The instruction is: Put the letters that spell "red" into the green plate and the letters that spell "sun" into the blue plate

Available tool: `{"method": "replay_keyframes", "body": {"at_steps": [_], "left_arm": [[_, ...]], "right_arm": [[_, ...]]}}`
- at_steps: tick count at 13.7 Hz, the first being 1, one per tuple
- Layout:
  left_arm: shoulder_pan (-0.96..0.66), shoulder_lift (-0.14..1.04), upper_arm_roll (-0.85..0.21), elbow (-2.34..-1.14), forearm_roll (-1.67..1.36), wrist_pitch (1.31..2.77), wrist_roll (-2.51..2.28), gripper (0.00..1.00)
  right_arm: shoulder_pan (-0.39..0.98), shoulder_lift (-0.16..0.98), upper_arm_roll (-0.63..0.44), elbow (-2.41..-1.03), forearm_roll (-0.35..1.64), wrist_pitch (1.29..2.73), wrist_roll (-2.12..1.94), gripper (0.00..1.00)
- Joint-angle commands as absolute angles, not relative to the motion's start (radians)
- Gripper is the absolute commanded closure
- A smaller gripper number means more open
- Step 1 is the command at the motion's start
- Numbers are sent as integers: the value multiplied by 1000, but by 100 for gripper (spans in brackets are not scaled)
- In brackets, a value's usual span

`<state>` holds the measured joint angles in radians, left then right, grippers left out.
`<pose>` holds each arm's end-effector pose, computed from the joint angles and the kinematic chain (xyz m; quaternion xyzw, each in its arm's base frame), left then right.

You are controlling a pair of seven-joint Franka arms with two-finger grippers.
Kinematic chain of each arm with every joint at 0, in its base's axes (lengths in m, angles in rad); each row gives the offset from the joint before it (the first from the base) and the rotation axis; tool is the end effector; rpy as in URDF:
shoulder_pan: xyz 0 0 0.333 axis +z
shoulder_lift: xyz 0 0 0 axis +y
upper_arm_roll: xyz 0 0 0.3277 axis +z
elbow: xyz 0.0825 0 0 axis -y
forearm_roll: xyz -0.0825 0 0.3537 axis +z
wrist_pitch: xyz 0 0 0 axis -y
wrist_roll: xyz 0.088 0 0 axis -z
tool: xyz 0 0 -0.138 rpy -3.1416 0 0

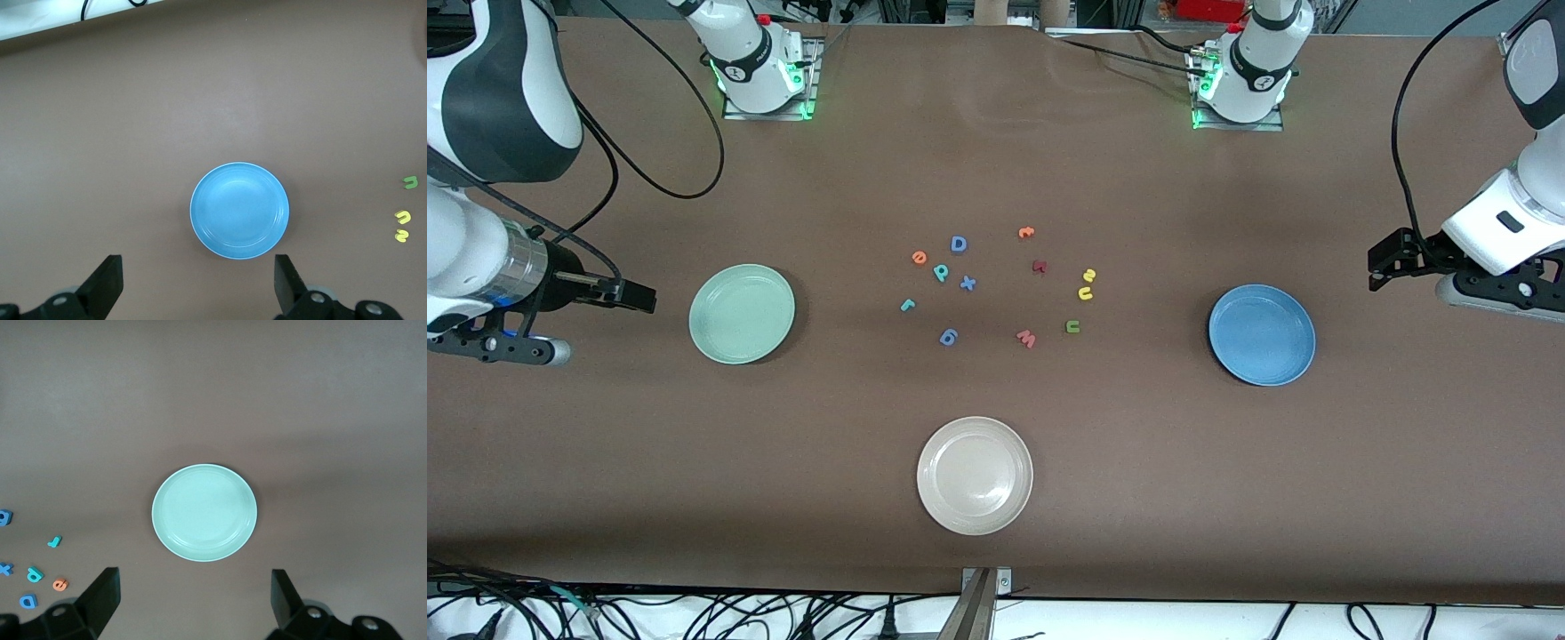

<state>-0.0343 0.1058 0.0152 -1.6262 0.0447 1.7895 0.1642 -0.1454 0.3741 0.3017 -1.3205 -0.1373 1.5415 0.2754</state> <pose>0.5748 -0.0062 0.5422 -0.9947 0.0957 -0.0270 0.0248 0.6206 0.0469 0.5041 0.9956 -0.0628 -0.0640 0.0280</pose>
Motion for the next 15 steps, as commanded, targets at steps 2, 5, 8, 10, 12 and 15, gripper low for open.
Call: {"method": "replay_keyframes", "body": {"at_steps": [2,5,8,10,12,15], "left_arm": [[-11,126,17,-1608,14,1793,178,0],[-11,127,17,-1608,14,1793,176,0],[-12,127,17,-1608,14,1792,176,0],[-11,133,17,-1608,14,1792,176,0],[-11,133,17,-1608,14,1792,178,0],[-9,135,17,-1608,14,1793,178,0]], "right_arm": [[-153,367,307,-1325,-150,1532,275,0],[-153,365,308,-1325,-153,1531,275,0],[-152,365,308,-1325,-153,1532,275,0],[-152,365,308,-1325,-155,1532,275,0],[-152,365,308,-1325,-169,1534,275,0],[-152,365,308,-1325,-179,1534,275,0]]}}
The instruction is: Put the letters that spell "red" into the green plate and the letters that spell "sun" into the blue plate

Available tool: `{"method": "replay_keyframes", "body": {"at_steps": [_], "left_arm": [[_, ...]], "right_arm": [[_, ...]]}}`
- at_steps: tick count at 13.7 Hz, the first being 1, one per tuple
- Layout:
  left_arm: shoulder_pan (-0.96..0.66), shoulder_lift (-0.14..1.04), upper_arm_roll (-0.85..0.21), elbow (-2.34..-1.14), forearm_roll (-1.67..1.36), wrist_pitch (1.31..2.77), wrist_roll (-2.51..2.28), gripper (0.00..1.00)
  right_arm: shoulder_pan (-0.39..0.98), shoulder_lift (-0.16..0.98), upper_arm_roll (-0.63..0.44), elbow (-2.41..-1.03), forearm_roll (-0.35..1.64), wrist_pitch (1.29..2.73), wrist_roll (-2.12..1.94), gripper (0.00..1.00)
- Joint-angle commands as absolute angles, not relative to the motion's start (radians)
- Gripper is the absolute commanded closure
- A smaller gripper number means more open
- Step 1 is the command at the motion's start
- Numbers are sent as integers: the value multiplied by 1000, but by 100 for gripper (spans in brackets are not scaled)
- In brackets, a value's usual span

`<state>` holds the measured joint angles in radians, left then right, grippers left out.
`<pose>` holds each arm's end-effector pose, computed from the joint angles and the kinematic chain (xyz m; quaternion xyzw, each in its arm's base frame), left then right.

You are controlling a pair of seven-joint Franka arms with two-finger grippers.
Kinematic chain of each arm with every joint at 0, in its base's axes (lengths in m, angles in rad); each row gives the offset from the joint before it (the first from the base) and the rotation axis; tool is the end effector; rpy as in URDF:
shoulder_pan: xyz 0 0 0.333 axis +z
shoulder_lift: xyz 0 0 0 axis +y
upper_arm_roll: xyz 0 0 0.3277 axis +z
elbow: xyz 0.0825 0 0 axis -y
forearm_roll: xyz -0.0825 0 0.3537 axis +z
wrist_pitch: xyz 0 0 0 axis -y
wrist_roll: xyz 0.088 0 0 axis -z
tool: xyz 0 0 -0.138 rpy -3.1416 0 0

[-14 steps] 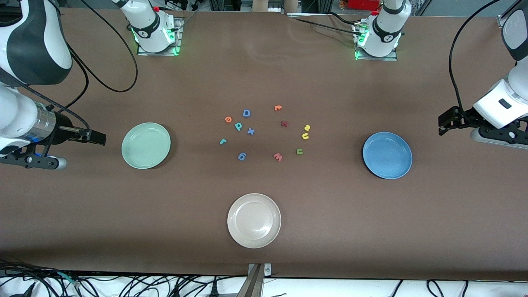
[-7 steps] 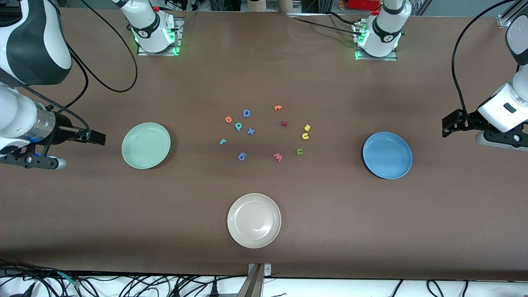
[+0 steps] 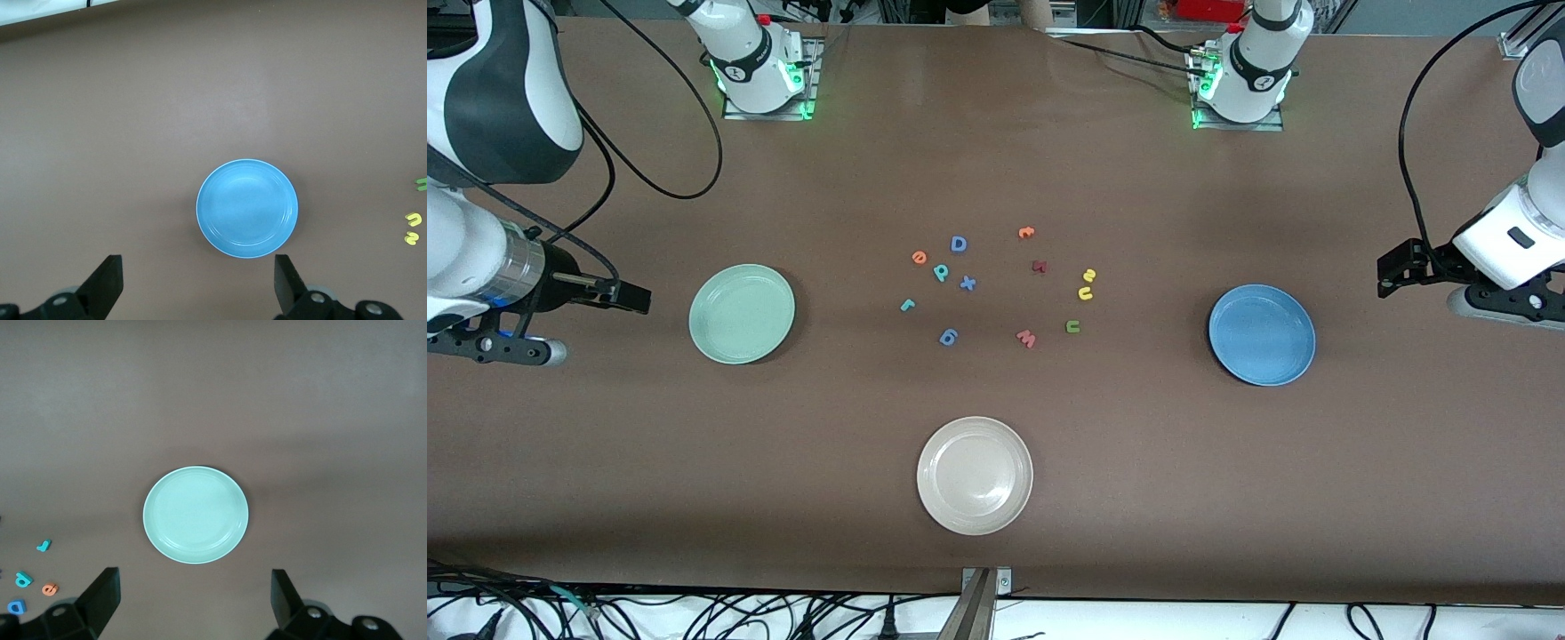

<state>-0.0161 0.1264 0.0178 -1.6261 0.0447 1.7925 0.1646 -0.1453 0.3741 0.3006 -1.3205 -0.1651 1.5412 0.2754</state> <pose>0.5794 0.0056 0.5307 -0.9958 0.0859 -0.0180 0.0246 0.6212 0.0425 0.5042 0.9953 -0.0627 -0.0612 0.0418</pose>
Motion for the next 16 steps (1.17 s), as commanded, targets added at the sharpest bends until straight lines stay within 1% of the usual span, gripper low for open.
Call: {"method": "replay_keyframes", "body": {"at_steps": [1,4,12,16], "left_arm": [[-9,135,17,-1608,14,1792,178,0],[-9,135,17,-1608,14,1792,178,0],[-11,137,17,-1608,15,1793,176,0],[-11,137,17,-1608,15,1792,176,0]], "right_arm": [[-152,367,308,-1325,-179,1534,275,0],[-153,367,307,-1325,-181,1536,275,0],[-155,368,230,-1333,-179,1545,273,0],[-170,383,229,-1331,-179,1555,275,0]]}}
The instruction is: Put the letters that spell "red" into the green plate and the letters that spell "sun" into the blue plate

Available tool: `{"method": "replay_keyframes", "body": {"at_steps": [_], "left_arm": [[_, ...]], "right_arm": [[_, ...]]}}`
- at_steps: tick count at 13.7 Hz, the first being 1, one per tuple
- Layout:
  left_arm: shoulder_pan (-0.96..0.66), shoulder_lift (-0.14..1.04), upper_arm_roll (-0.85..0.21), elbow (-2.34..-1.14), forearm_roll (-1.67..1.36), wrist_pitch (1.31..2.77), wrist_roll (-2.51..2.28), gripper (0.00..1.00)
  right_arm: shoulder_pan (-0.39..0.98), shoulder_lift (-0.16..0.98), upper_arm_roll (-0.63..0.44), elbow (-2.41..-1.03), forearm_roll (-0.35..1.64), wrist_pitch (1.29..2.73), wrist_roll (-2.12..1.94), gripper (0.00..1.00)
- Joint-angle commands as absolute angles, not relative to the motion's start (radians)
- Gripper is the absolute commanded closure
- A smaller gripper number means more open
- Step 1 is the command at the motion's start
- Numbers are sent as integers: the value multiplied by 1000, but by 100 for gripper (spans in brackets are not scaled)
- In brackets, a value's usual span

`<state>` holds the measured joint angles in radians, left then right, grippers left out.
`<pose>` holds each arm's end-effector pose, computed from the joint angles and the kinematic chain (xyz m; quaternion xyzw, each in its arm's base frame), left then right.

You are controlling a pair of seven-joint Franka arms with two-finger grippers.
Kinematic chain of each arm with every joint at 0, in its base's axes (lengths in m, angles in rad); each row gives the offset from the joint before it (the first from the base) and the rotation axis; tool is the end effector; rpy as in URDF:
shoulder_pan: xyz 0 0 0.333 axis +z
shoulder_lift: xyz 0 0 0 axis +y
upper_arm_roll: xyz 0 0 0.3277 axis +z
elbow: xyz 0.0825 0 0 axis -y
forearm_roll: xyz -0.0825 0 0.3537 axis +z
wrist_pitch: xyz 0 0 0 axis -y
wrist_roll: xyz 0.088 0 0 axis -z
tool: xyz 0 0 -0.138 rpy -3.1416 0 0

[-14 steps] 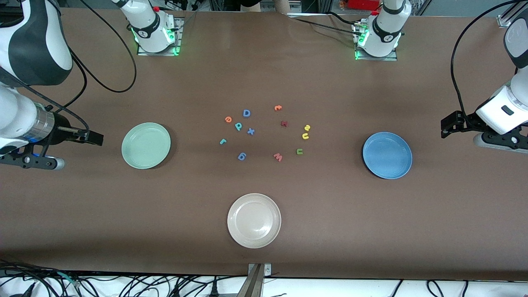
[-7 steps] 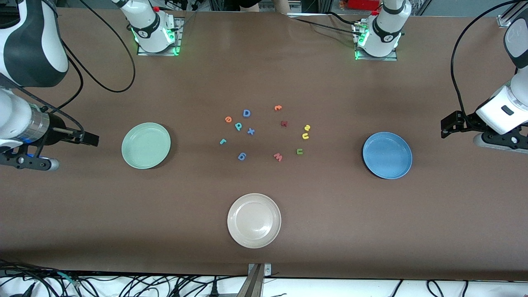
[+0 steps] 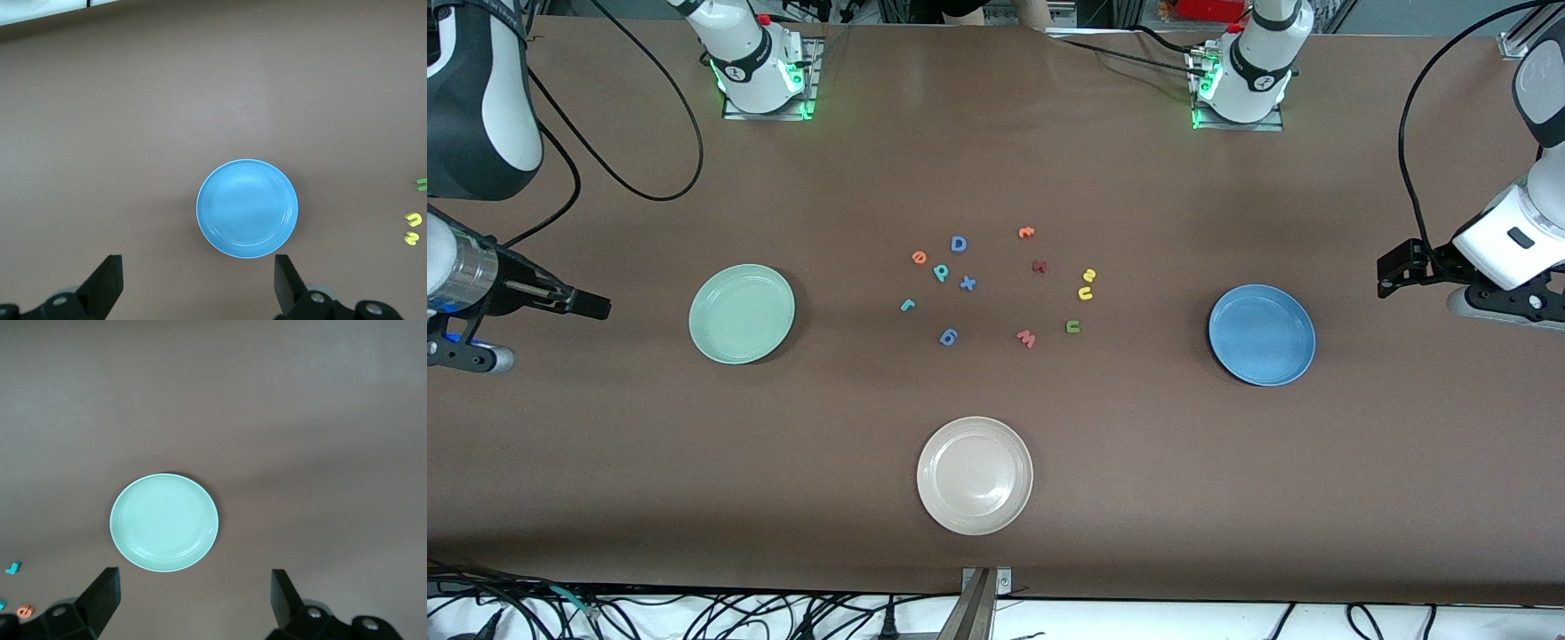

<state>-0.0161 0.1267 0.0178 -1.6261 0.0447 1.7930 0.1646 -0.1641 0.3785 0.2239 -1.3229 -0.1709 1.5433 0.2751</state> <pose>0.5795 0.0056 0.5305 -0.9958 0.0859 -0.0181 0.0246 0.6243 -0.0098 0.4975 0.9904 -0.1076 -0.0662 0.0556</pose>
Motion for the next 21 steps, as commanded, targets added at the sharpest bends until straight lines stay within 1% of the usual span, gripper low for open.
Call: {"method": "replay_keyframes", "body": {"at_steps": [1,5,7,13,18,21], "left_arm": [[-11,137,17,-1608,15,1793,176,0],[-12,141,17,-1608,15,1792,176,0],[-12,141,15,-1608,15,1792,176,0],[-12,141,15,-1608,15,1792,176,0],[-14,143,15,-1608,15,1793,176,0],[-14,143,15,-1608,15,1792,176,0]], "right_arm": [[-173,387,227,-1331,-178,1555,272,0],[-176,374,225,-1322,-173,1558,279,0],[-178,390,227,-1321,-169,1577,267,0],[-172,391,233,-1321,-160,1562,259,0],[-169,390,235,-1325,-89,1540,271,0],[-137,391,235,-1330,-17,1520,357,1]]}}
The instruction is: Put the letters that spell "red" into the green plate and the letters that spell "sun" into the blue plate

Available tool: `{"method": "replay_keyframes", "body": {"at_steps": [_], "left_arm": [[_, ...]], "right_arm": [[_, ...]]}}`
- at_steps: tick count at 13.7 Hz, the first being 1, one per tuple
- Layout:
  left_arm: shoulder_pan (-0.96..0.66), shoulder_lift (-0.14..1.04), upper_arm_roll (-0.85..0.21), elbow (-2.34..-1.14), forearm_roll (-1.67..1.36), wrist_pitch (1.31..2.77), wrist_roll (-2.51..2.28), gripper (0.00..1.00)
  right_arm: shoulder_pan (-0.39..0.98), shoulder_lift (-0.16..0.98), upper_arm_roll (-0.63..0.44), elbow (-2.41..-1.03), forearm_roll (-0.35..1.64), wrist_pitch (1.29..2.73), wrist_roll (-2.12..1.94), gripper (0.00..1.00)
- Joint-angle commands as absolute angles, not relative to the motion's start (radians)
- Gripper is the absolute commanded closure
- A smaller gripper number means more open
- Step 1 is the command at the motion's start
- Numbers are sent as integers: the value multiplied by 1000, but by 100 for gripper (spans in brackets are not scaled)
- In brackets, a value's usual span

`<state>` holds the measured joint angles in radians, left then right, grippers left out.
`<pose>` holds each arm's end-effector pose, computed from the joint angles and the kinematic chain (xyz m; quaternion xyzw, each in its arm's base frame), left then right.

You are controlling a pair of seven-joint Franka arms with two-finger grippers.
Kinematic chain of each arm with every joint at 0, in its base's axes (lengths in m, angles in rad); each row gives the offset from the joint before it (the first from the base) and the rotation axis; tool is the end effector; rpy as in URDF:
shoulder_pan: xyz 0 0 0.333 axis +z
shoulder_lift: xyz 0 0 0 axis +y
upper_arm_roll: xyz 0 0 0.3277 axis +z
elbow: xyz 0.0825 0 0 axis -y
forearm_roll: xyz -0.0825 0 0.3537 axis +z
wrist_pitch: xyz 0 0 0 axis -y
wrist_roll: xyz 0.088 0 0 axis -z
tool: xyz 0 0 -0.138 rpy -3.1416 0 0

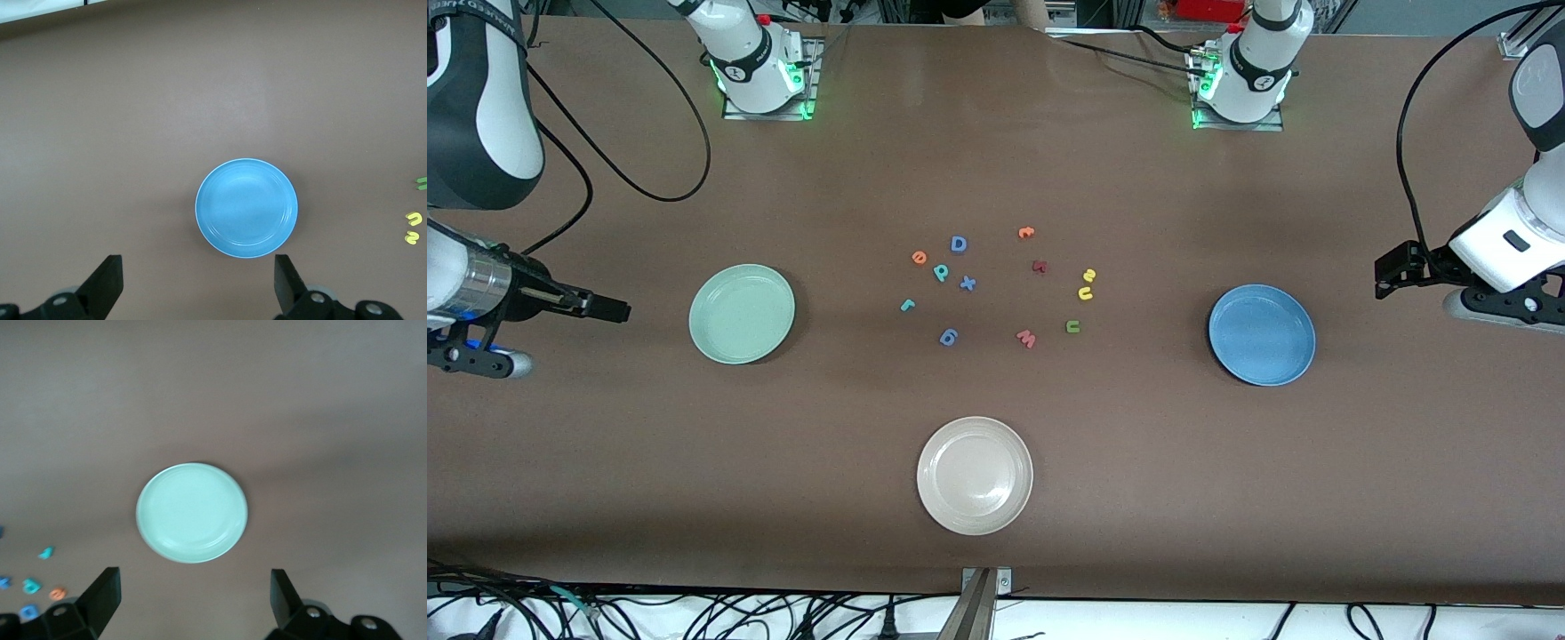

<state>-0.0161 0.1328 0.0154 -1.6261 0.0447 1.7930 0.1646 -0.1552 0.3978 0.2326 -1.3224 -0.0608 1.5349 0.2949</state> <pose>0.5807 0.0043 0.5270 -0.9958 0.0871 -0.0151 0.0242 0.6249 0.0151 0.4852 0.9898 -0.1114 -0.0886 0.0015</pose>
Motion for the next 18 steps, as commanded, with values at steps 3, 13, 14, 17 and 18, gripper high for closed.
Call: {"method": "replay_keyframes", "body": {"at_steps": [3,13,14,17,18], "left_arm": [[-14,143,15,-1608,15,1793,176,0],[-14,147,14,-1608,14,1793,164,0],[-12,155,15,-1603,12,1795,166,0],[-28,173,9,-1594,-17,1795,164,0],[-47,184,-1,-1594,-49,1795,149,0]], "right_arm": [[-75,400,258,-1331,-11,1522,527,1],[225,471,259,-1474,37,1764,1288,1],[241,480,259,-1503,58,1813,1337,1],[252,471,278,-1635,98,1923,1379,1],[252,465,287,-1682,101,1965,1412,1]]}}
